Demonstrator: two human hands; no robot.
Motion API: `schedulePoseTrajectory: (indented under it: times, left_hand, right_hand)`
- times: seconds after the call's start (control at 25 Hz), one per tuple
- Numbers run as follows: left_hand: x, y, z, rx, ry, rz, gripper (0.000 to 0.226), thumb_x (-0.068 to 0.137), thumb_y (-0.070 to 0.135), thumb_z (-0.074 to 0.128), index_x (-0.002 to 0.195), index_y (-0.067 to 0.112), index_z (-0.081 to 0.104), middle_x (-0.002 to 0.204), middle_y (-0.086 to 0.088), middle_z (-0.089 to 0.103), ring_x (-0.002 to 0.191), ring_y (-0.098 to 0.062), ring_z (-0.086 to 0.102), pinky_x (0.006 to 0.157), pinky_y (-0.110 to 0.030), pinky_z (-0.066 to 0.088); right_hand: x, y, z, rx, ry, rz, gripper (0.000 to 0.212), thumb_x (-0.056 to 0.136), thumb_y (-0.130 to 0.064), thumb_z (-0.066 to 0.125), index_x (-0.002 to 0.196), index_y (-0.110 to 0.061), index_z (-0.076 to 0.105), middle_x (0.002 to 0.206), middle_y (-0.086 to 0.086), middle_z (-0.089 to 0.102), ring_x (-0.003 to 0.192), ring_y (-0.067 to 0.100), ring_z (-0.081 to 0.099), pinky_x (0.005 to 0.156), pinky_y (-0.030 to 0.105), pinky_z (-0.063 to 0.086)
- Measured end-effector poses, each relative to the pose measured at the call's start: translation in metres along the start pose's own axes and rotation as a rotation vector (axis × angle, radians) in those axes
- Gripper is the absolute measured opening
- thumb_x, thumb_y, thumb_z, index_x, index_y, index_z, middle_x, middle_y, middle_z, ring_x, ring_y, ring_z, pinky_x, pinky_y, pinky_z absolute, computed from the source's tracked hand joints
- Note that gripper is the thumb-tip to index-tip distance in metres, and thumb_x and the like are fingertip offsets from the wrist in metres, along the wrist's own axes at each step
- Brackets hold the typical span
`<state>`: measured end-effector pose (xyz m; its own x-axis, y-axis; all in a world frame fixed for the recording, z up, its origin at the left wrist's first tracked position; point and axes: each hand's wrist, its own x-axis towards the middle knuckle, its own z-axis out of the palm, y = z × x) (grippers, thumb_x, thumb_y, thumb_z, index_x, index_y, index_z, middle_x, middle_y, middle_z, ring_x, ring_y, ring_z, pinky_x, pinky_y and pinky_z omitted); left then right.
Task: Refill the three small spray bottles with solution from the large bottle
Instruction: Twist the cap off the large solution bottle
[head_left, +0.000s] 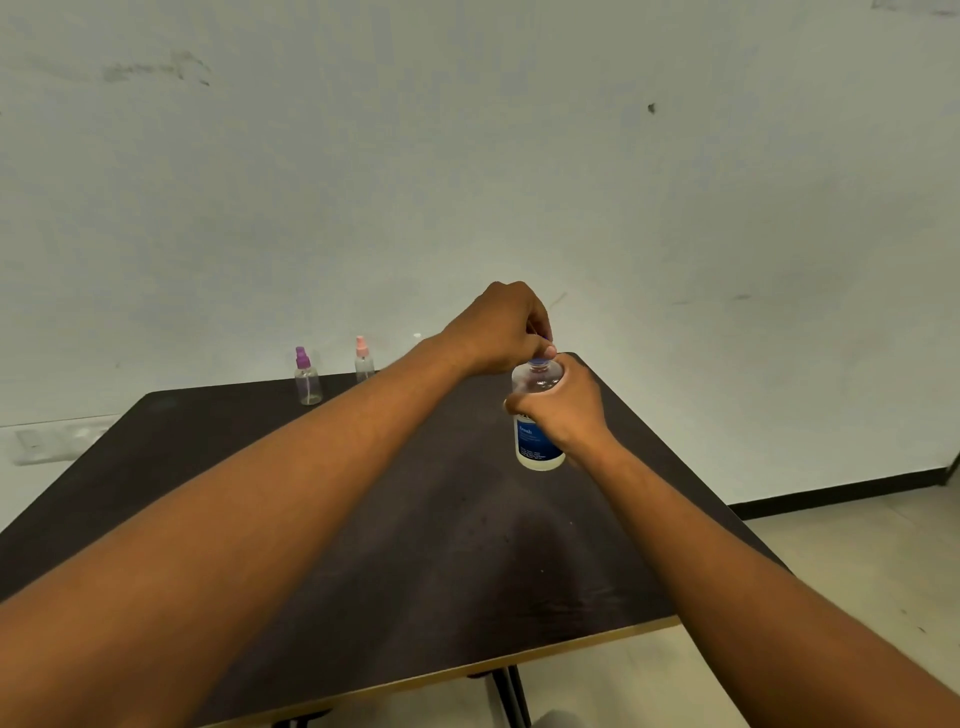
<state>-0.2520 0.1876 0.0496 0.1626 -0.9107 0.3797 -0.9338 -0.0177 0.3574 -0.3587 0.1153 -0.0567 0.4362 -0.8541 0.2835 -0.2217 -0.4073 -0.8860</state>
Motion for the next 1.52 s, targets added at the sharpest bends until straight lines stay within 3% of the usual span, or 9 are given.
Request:
schedulePoseTrajectory:
  times: [0.28, 0.44, 0.52, 0.6, 0.76, 0.88, 1.2, 1.36, 1.52]
  left_hand:
    - [0.005, -0.002, 0.015, 0.031, 0.106, -0.167, 0.051, 0.075, 0.059, 0.082, 0.077, 0.009, 0.075, 0.072, -0.003, 0.071, 0.068, -0.014, 0.067, 0.060, -0.025, 0.050]
    - [0.002, -0.014, 0.014, -0.422, 0.034, -0.070, 0.018, 0.091, 0.026, 0.076, 0.106, 0.016, 0.079, 0.099, 0.005, 0.076, 0.091, -0.011, 0.072, 0.078, -0.023, 0.057]
    - [0.001, -0.020, 0.016, -0.575, -0.011, -0.028, 0.023, 0.093, 0.004, 0.070, 0.112, 0.014, 0.078, 0.105, 0.005, 0.078, 0.097, -0.008, 0.073, 0.083, -0.020, 0.058]
    - [0.003, -0.022, 0.020, -0.597, 0.006, -0.029, 0.023, 0.091, -0.002, 0.071, 0.108, 0.010, 0.080, 0.103, 0.002, 0.079, 0.099, -0.008, 0.074, 0.088, -0.023, 0.059]
    - [0.004, -0.015, 0.035, -0.687, 0.193, -0.132, 0.018, 0.076, 0.014, 0.088, 0.093, 0.013, 0.082, 0.086, 0.003, 0.080, 0.084, -0.010, 0.077, 0.084, -0.031, 0.062]
    - [0.004, -0.008, 0.046, -0.642, 0.319, -0.185, 0.024, 0.069, 0.029, 0.094, 0.085, 0.018, 0.079, 0.080, 0.007, 0.078, 0.075, -0.006, 0.075, 0.072, -0.026, 0.063]
    - [-0.004, -0.026, 0.032, -0.888, 0.091, -0.065, 0.025, 0.093, 0.000, 0.069, 0.115, 0.009, 0.077, 0.112, -0.002, 0.078, 0.108, -0.014, 0.073, 0.093, -0.029, 0.059]
    - [-0.002, -0.021, 0.033, -0.757, 0.199, -0.120, 0.019, 0.080, 0.009, 0.085, 0.097, 0.014, 0.081, 0.093, 0.004, 0.080, 0.090, -0.010, 0.076, 0.078, -0.021, 0.060]
    - [0.001, -0.011, 0.043, -0.683, 0.304, -0.159, 0.024, 0.071, 0.018, 0.093, 0.091, 0.014, 0.078, 0.086, 0.004, 0.079, 0.082, -0.012, 0.076, 0.076, -0.027, 0.063]
  right_hand:
    - [0.001, 0.005, 0.001, -0.011, -0.025, 0.012, 0.061, 0.059, -0.028, 0.085, 0.113, -0.029, 0.058, 0.099, -0.009, 0.065, 0.088, 0.012, 0.064, 0.066, 0.020, 0.047]
    - [0.006, 0.006, -0.004, 0.008, -0.034, 0.009, 0.048, 0.062, -0.027, 0.085, 0.098, -0.036, 0.054, 0.092, -0.015, 0.062, 0.080, 0.008, 0.062, 0.065, 0.020, 0.047]
    - [0.009, 0.005, -0.006, 0.012, -0.037, 0.009, 0.053, 0.061, -0.028, 0.085, 0.105, -0.032, 0.055, 0.095, -0.013, 0.063, 0.083, 0.008, 0.062, 0.067, 0.023, 0.049]
    - [0.010, 0.006, -0.008, 0.014, -0.027, 0.013, 0.054, 0.058, -0.030, 0.085, 0.104, -0.032, 0.056, 0.096, -0.012, 0.065, 0.084, 0.008, 0.064, 0.066, 0.023, 0.051]
    - [0.013, 0.004, -0.009, -0.001, 0.003, 0.014, 0.048, 0.054, -0.033, 0.083, 0.092, -0.037, 0.054, 0.090, -0.016, 0.065, 0.078, 0.004, 0.064, 0.059, 0.019, 0.047]
    - [0.014, 0.002, -0.009, -0.001, 0.004, 0.012, 0.049, 0.054, -0.033, 0.082, 0.094, -0.038, 0.055, 0.090, -0.018, 0.065, 0.078, 0.004, 0.064, 0.059, 0.018, 0.046]
    - [0.010, -0.004, -0.012, -0.005, -0.002, -0.014, 0.045, 0.058, -0.031, 0.083, 0.091, -0.035, 0.053, 0.089, -0.014, 0.065, 0.078, 0.006, 0.064, 0.061, 0.019, 0.045]
    - [0.007, -0.003, -0.010, -0.008, 0.008, -0.006, 0.046, 0.059, -0.030, 0.082, 0.094, -0.035, 0.053, 0.091, -0.014, 0.064, 0.078, 0.005, 0.062, 0.060, 0.020, 0.046]
    - [0.010, -0.003, -0.010, -0.012, 0.023, 0.004, 0.050, 0.058, -0.029, 0.081, 0.101, -0.030, 0.057, 0.093, -0.009, 0.066, 0.082, 0.008, 0.065, 0.067, 0.026, 0.054]
